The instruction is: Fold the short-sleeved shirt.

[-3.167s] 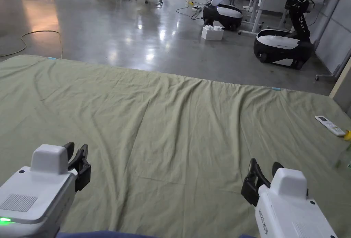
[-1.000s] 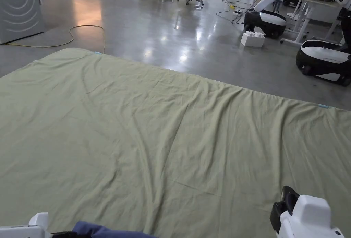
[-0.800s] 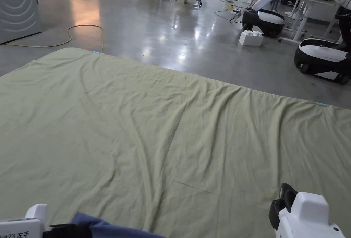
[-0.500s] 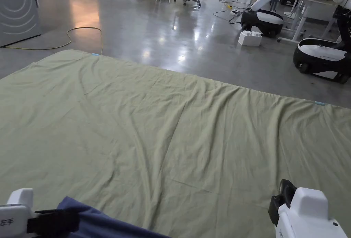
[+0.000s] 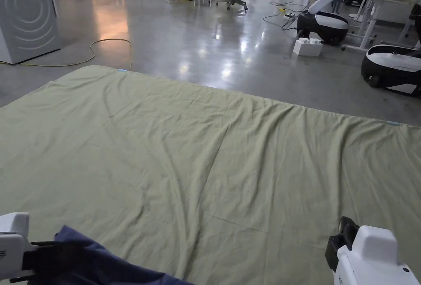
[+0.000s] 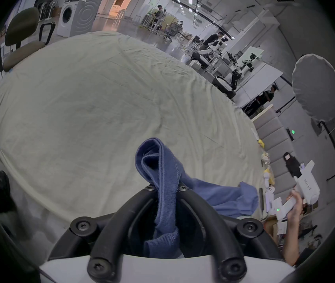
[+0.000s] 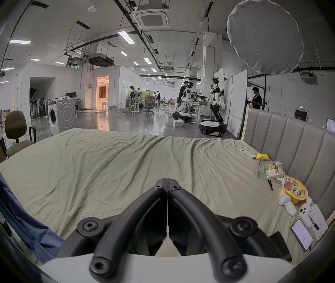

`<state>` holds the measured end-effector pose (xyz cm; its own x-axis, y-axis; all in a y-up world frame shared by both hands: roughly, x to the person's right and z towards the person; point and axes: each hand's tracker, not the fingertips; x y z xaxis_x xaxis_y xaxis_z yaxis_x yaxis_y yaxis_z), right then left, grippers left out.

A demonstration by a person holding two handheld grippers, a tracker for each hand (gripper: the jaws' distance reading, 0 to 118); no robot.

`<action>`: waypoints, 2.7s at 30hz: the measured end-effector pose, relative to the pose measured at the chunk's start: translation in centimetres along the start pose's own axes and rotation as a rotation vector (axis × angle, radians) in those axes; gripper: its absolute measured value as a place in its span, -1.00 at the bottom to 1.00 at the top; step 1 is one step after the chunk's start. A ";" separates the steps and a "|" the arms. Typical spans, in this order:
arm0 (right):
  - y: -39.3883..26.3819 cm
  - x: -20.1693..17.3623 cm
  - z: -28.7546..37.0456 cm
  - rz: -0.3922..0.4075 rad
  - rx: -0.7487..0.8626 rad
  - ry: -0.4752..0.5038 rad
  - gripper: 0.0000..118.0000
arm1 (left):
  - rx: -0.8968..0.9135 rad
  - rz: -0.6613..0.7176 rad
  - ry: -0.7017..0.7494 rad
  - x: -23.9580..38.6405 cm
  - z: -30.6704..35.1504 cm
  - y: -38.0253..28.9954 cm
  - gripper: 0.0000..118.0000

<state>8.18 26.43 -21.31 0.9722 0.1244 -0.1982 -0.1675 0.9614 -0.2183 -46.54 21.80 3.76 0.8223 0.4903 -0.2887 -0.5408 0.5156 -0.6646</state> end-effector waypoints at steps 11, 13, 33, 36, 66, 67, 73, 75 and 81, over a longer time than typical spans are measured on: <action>-0.5 1.3 0.3 -0.023 -0.004 0.000 -0.99 | -0.063 0.073 -0.203 8.3 -5.9 -3.6 -0.81; -0.8 1.6 0.4 -0.030 -0.008 -0.005 -0.99 | -0.075 0.038 -0.187 10.1 -7.6 -4.0 -0.81; -2.6 3.5 0.9 -0.056 -0.067 -0.052 -0.99 | -0.196 -0.054 -0.054 16.4 -15.7 -8.7 -0.15; -2.7 3.4 1.0 -0.055 -0.069 -0.050 -0.99 | -0.177 -0.055 -0.086 16.3 -14.2 -7.8 0.12; -3.5 2.8 1.3 -0.035 -0.099 -0.031 -0.99 | -0.228 -0.239 -0.032 18.5 -19.3 -9.5 -0.72; -3.5 2.8 1.3 -0.034 -0.101 -0.029 -0.99 | -0.230 -0.241 -0.032 18.6 -19.2 -9.3 -0.72; -3.4 2.5 1.5 -0.021 -0.094 -0.021 -0.99 | -0.225 -0.224 -0.081 16.1 -16.9 -7.2 -0.55; -3.3 2.5 1.7 -0.007 -0.079 -0.019 -0.99 | -0.197 -0.239 -0.083 14.3 -15.4 -6.0 -0.14; -3.2 2.6 1.5 -0.011 -0.079 -0.011 -0.99 | -0.130 -0.183 -0.094 6.7 -12.1 -3.6 0.22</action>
<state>11.50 24.01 -19.72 0.9757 0.1169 -0.1853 -0.1686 0.9406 -0.2947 -36.94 14.74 -4.07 0.8812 0.4633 -0.0939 -0.3517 0.5098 -0.7851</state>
